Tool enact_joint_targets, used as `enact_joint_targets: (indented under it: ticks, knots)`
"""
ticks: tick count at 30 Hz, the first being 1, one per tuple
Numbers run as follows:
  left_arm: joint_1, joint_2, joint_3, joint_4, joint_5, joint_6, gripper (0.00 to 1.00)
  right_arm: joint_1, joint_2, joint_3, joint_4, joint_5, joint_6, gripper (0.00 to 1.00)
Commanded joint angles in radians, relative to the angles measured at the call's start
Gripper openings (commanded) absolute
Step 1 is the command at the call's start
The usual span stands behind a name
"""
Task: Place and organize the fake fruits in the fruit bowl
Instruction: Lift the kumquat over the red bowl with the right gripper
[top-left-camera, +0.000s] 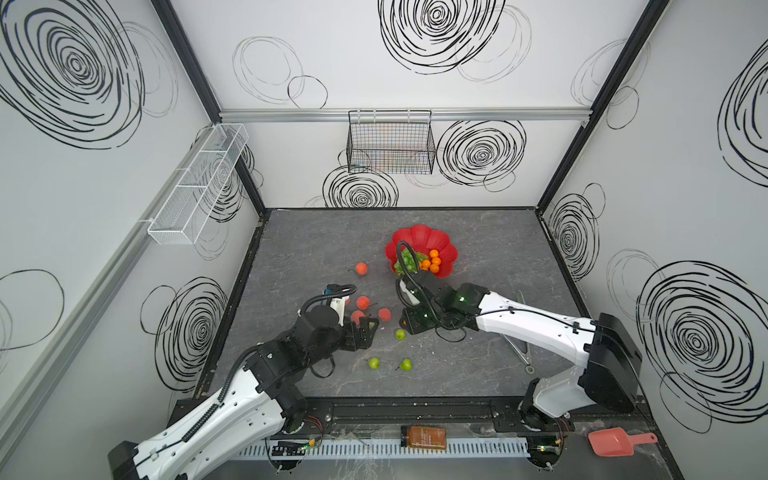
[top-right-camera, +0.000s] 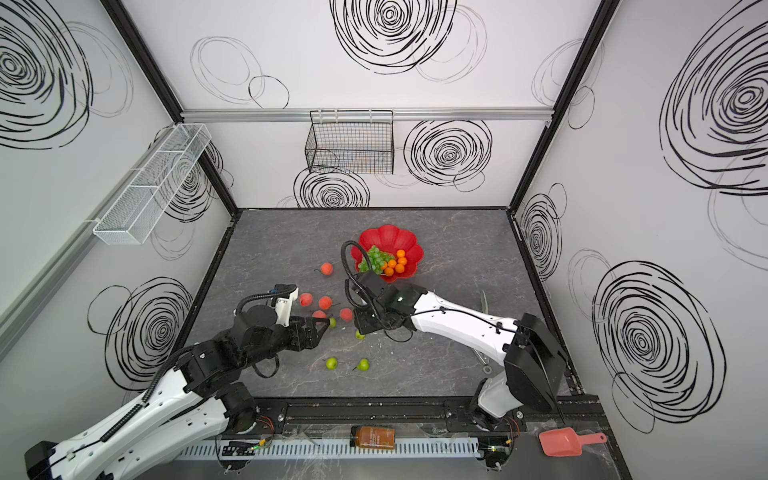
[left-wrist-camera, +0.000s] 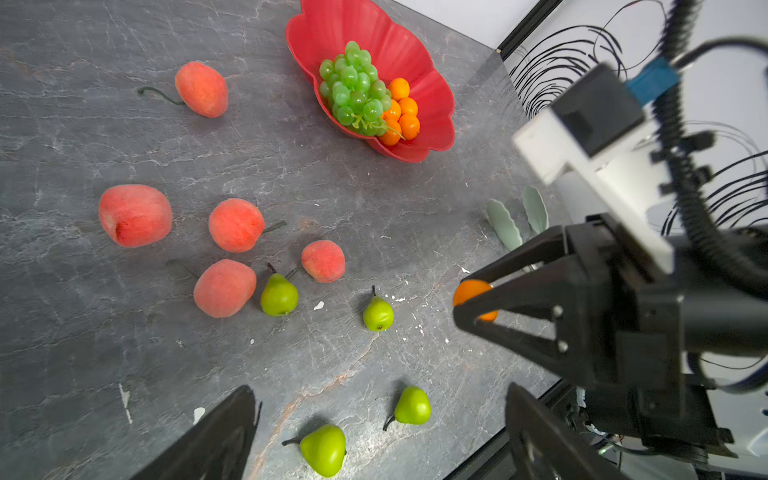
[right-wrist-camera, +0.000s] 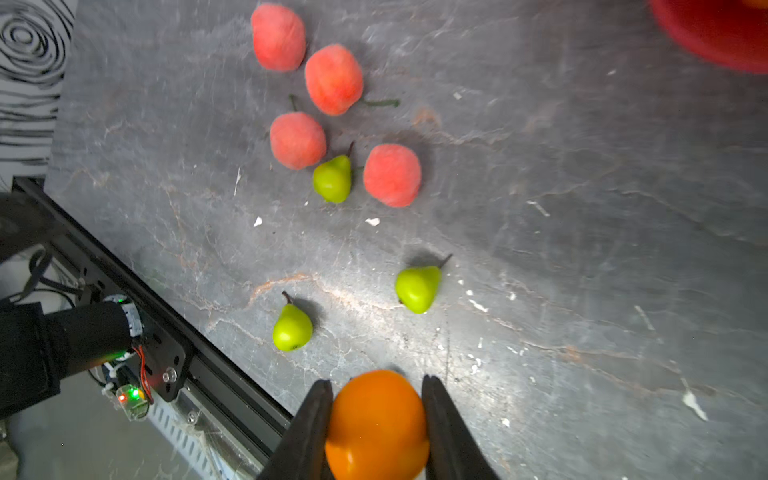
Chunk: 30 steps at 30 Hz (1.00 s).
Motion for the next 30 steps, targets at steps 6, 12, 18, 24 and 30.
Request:
enact_joint_targets:
  ticks: [6, 12, 18, 24, 30]
  knots:
    - [0.020, 0.062, 0.052, 0.121, 0.030, 0.057, 0.96, -0.127, -0.096, 0.016, 0.010, 0.122, 0.021, 0.00]
    - [0.049, 0.124, 0.064, 0.207, 0.062, 0.096, 0.96, -0.169, -0.184, -0.020, 0.130, 0.252, -0.070, 0.00]
    - [0.095, 0.215, 0.087, 0.308, 0.116, 0.121, 0.96, -0.234, -0.311, -0.149, 0.312, 0.328, -0.136, 0.00]
    - [0.158, 0.321, 0.123, 0.412, 0.189, 0.143, 0.96, -0.415, -0.324, -0.203, 0.412, 0.100, -0.165, 0.00]
    - [0.191, 0.472, 0.207, 0.485, 0.259, 0.151, 0.96, -0.508, -0.148, -0.139, 0.369, 0.011, -0.195, 0.00]
